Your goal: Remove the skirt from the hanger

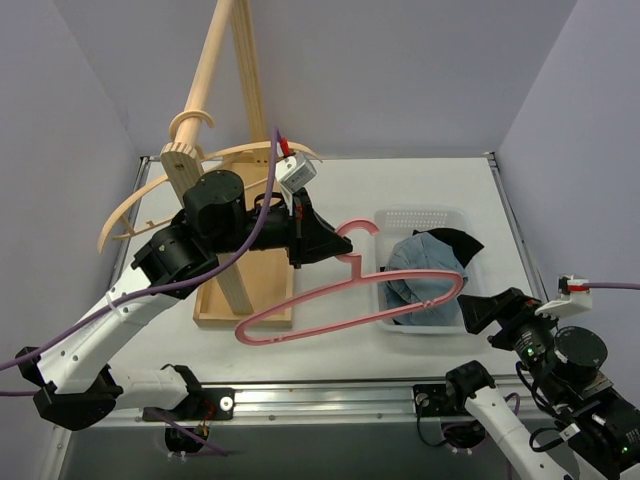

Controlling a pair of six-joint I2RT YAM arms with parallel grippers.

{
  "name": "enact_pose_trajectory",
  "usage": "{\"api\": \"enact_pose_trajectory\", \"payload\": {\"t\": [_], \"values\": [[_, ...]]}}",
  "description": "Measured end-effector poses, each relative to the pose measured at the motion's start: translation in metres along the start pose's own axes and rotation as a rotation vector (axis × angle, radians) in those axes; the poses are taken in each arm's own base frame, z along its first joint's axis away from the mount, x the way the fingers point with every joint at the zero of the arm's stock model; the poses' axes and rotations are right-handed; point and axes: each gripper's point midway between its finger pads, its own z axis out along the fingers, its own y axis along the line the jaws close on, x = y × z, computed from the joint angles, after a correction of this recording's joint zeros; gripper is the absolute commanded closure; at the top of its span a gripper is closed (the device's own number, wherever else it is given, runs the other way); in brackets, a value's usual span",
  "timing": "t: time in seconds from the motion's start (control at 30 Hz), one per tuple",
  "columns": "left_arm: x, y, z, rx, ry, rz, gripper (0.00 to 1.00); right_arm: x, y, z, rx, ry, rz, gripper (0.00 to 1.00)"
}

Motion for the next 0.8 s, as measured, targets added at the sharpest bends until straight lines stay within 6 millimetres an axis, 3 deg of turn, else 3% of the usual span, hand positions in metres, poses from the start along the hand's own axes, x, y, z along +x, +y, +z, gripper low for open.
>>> {"api": "enact_pose_trajectory", "payload": {"t": [0.6,0.8], "values": [[-0.014,-0.011,0.024,0.101,-0.030,-0.085,0.98,0.002,-0.013,0.024,0.072,-0.039,0.007,0.26],[-0.019,-0.015,0.025,0.124,-0.046,-0.092,0.98,0.001,-0.023,0.027,0.120,-0.067,0.029,0.34]]}}
